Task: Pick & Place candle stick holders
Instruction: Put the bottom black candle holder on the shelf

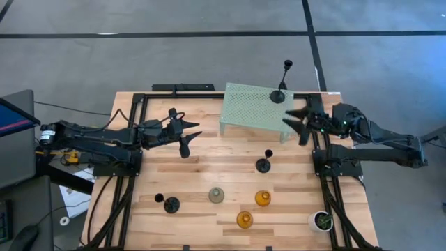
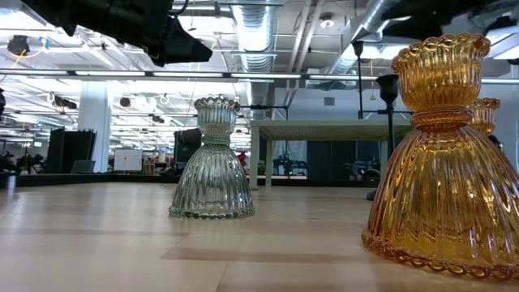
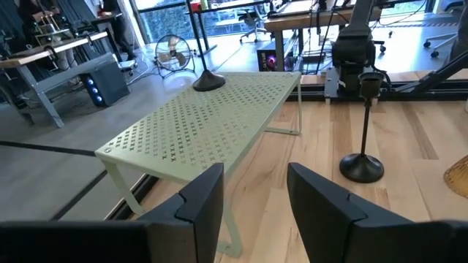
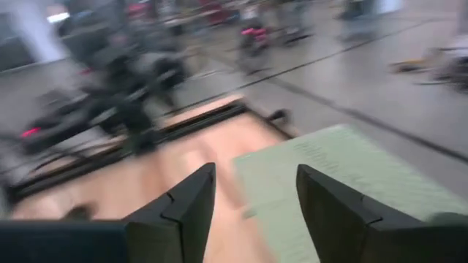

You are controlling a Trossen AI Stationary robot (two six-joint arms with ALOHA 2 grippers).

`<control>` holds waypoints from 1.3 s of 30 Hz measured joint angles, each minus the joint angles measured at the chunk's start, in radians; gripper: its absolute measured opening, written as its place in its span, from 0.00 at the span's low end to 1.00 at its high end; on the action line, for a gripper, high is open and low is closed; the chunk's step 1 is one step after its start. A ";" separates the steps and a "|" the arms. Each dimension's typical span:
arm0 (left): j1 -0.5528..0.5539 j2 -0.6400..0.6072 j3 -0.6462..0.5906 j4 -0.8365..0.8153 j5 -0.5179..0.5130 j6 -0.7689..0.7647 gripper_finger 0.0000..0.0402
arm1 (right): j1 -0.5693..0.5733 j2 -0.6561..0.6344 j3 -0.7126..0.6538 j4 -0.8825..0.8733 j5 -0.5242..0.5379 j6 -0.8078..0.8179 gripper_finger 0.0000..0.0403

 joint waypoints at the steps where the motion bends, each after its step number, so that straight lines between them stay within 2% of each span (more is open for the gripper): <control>1: 0.000 0.000 0.000 -0.004 0.000 0.000 0.38 | 0.022 -0.004 0.000 -0.017 -0.018 0.000 0.43; 9: 0.000 0.000 -0.016 -0.029 0.012 -0.006 0.38 | 0.192 0.018 0.000 -0.160 -0.038 0.043 0.35; 12: -0.007 -0.036 -0.016 -0.056 0.013 0.051 0.36 | 0.236 0.055 0.000 -0.168 -0.037 0.068 0.32; 15: -0.009 -0.112 -0.016 -0.157 0.015 0.102 0.33 | 0.263 0.094 0.000 -0.164 -0.036 0.070 0.30; 20: -0.008 -0.284 -0.016 -0.414 0.030 0.046 0.26 | 0.285 0.173 0.000 -0.154 -0.035 0.070 0.29; 22: -0.008 -0.343 -0.016 -0.515 0.095 -0.005 0.23 | 0.284 0.205 0.000 -0.143 -0.035 0.070 0.29; 24: -0.008 -0.393 -0.016 -0.588 0.201 -0.054 0.20 | 0.283 0.241 0.000 -0.118 -0.034 0.070 0.29; 30: -0.009 -0.460 -0.016 -0.684 0.532 -0.132 0.11 | 0.282 0.339 0.000 -0.055 -0.006 0.019 0.29; 32: -0.009 -0.462 -0.016 -0.709 0.569 -0.139 0.08 | 0.282 0.366 0.000 -0.036 -0.003 0.017 0.29; 36: -0.010 -0.463 -0.037 -0.762 0.576 -0.142 0.02 | 0.282 0.405 0.000 -0.002 -0.003 0.018 0.29; 39: -0.023 -0.475 -0.076 -0.755 0.576 -0.142 0.01 | 0.282 0.420 0.000 -0.003 -0.004 0.018 0.29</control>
